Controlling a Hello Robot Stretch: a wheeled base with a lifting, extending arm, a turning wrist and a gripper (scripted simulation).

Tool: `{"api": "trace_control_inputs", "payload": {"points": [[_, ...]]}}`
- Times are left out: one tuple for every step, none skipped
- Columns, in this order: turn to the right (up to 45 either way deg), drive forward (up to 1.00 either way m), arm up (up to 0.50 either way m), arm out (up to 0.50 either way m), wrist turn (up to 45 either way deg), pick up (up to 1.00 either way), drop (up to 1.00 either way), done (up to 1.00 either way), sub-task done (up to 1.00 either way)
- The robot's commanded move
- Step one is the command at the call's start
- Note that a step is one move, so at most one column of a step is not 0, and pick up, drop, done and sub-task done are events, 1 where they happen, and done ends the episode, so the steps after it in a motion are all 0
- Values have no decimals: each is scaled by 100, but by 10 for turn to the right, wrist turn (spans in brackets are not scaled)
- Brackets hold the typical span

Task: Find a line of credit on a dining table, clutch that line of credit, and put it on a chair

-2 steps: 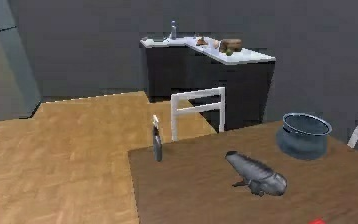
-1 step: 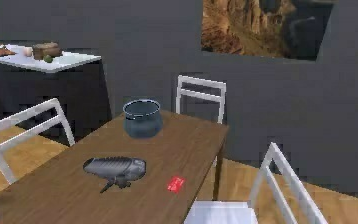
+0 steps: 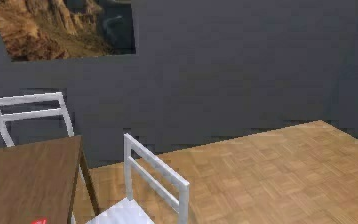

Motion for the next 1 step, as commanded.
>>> {"api": "trace_control_inputs", "payload": {"points": [[60, 0, 0, 0, 0, 0, 0, 0, 0]]}}
